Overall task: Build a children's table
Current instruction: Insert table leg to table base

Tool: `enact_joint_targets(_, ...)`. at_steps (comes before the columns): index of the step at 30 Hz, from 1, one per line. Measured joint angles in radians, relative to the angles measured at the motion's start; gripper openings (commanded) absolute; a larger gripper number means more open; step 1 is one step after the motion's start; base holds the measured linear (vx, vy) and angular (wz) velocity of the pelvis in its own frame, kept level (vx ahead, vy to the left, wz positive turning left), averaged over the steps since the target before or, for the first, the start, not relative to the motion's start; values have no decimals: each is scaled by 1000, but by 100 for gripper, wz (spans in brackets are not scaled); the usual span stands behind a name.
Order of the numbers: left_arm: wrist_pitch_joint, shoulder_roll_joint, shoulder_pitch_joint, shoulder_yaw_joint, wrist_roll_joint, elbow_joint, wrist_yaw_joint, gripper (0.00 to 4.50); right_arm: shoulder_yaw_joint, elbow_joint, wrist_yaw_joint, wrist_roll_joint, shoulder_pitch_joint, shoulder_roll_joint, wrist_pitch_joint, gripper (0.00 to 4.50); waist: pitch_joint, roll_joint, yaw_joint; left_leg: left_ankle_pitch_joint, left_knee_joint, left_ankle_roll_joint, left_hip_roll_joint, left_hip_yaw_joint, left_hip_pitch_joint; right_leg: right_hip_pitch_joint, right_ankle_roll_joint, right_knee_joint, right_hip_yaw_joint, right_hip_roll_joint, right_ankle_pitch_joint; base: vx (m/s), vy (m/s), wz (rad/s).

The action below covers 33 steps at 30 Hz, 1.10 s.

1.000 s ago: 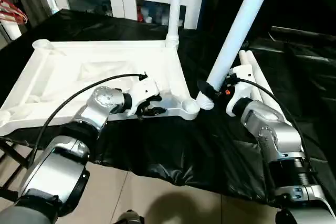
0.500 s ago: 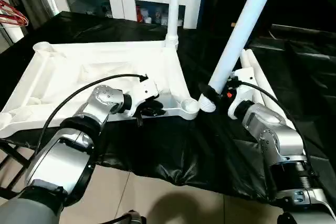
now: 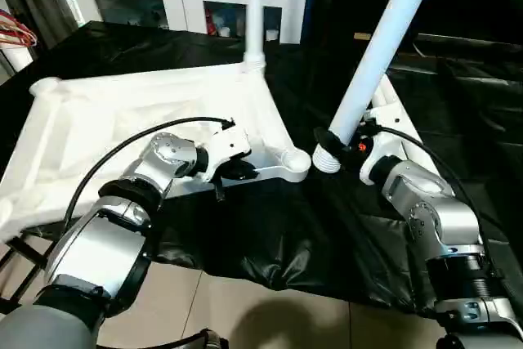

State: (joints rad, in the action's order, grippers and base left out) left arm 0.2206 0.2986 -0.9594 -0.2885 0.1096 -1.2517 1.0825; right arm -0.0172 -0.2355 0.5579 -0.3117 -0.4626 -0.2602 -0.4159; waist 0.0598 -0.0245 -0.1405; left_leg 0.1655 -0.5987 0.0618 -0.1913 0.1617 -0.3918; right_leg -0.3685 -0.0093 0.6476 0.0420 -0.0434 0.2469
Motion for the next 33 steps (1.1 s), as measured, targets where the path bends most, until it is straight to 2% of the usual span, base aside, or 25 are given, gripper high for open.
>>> enact_joint_targets(3,-47,4,41,11,-29,73,65,0,36,30,78,-12,1,-31,-37,191,1,2,-6,-1,0,-5,-1,3,0,0,0,0,0,-1,0,0,0,0)
enact_joint_targets(8,-96,-3,141,5,-54,248,106,0,71,36,121,-12,0,-33,-43,191,0,8,-14,-4,2,-12,0,14,-1,0,0,0,3,-11,0,0,0,0)
enact_joint_targets(12,-132,-9,206,-1,-51,368,65,0,90,-1,134,3,-5,-29,-41,191,-1,21,-13,-6,1,-18,1,23,-1,0,1,0,3,-17,0,0,0,0)
enact_joint_targets(16,-148,-8,242,-1,-33,434,20,0,116,-32,146,25,-24,-28,-39,191,-2,26,-5,-7,1,-19,2,27,-1,1,4,-1,2,-20,-3,0,0,0)
enact_joint_targets(21,-186,0,263,-2,-26,489,12,0,122,-46,145,43,-39,-30,-37,191,-3,29,-3,-7,2,-19,1,27,0,0,6,-1,2,-19,-3,0,0,0)
enact_joint_targets(27,-196,3,265,-1,-27,497,17,0,109,-87,130,49,-48,-32,-8,191,-3,29,-2,-7,2,-19,1,27,0,0,6,-1,2,-19,-3,0,0,0)
enact_joint_targets(29,-200,0,265,0,-28,497,15,45,107,-102,126,50,-48,-31,-8,191,-3,29,-2,-7,2,-19,1,27,0,0,6,-1,2,-19,-3,0,0,0)
enact_joint_targets(32,-206,-5,265,3,-32,485,14,59,103,-104,123,50,-48,-28,-6,191,-3,29,-2,-7,2,-19,1,28,-1,-1,6,-1,2,-19,-3,0,0,0)
enact_joint_targets(33,-203,-5,263,3,-32,479,12,77,103,-107,122,50,-48,-27,-4,191,-3,27,-2,-7,2,-19,1,28,0,-1,6,-1,2,-19,-3,0,0,0)
